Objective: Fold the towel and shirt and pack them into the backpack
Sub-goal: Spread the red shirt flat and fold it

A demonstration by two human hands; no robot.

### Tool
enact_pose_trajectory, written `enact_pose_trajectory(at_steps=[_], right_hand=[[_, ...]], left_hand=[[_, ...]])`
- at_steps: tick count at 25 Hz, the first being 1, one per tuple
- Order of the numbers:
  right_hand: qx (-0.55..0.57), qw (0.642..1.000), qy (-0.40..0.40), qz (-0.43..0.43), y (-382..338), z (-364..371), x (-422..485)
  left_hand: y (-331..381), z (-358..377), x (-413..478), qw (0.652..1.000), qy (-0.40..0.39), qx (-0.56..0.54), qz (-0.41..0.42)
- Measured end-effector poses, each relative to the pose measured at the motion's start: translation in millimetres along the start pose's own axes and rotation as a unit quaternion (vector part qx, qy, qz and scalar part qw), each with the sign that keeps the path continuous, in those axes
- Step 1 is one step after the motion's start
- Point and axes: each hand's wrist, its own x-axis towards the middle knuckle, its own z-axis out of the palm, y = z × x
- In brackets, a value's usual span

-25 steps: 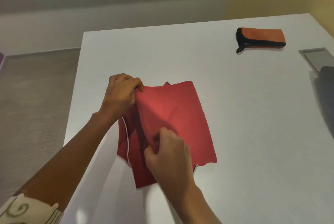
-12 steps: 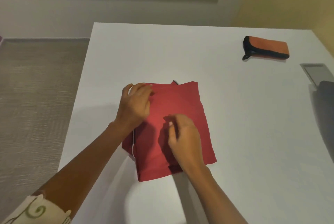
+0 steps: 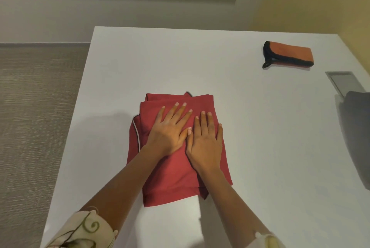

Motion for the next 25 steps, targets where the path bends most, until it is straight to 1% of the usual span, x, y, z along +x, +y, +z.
enact_pose_trajectory(at_steps=[5,6,7,8,9,10,11,12,14,16,19,21,23,25], right_hand=[[-0.021,1.0,-0.003,0.014,-3.4,1.8,-0.6],[-0.024,1.0,-0.005,0.014,-4.1,1.1,-1.0],[-0.028,1.0,-0.004,0.011,-3.8,1.5,-0.9],[-0.03,1.0,-0.001,0.008,-3.1,2.1,-0.7],[-0.03,1.0,0.002,0.007,-2.4,2.8,0.0],[-0.029,1.0,0.005,0.006,-1.9,3.4,0.8],[-0.03,1.0,0.007,0.007,-2.6,3.2,0.8],[-0.029,1.0,0.005,0.009,-4.4,2.3,0.5],[-0.019,1.0,-0.005,0.023,-9.4,-4.5,3.3],[0.007,0.999,-0.015,0.042,-12.5,-14.9,17.6],[0.034,0.999,0.005,0.035,-10.9,-27.2,51.9],[0.027,0.999,0.005,0.017,-7.1,-28.7,70.2],[0.021,1.0,-0.004,0.007,-1.6,-24.2,76.3],[0.023,0.999,0.0,0.024,6.6,-18.8,73.3]], left_hand=[[-2.9,0.2,-0.6,0.999,0.031,-0.022,0.016],[-4.9,-2.2,0.6,0.999,0.048,-0.024,0.011],[-8.4,-7.1,3.3,0.996,0.078,-0.032,-0.019],[-14.3,-13.3,6.7,0.989,0.118,-0.048,-0.076],[-22.4,-20.0,10.0,0.975,0.149,-0.066,-0.149],[-32.7,-26.2,12.6,0.96,0.155,-0.08,-0.217],[-43.9,-31.2,14.4,0.951,0.142,-0.085,-0.262],[-53.5,-34.7,15.0,0.947,0.122,-0.08,-0.285],[-65.6,-40.2,15.5,0.947,0.085,-0.077,-0.299],[-70.6,-45.6,14.9,0.94,0.053,-0.097,-0.323],[-75.6,-50.6,11.5,0.926,0.021,-0.124,-0.357],[-75.0,-54.7,12.1,0.924,0.034,-0.144,-0.352],[-70.3,-61.4,16.2,0.925,0.081,-0.163,-0.333],[-65.8,-66.5,20.5,0.925,0.133,-0.163,-0.315]])
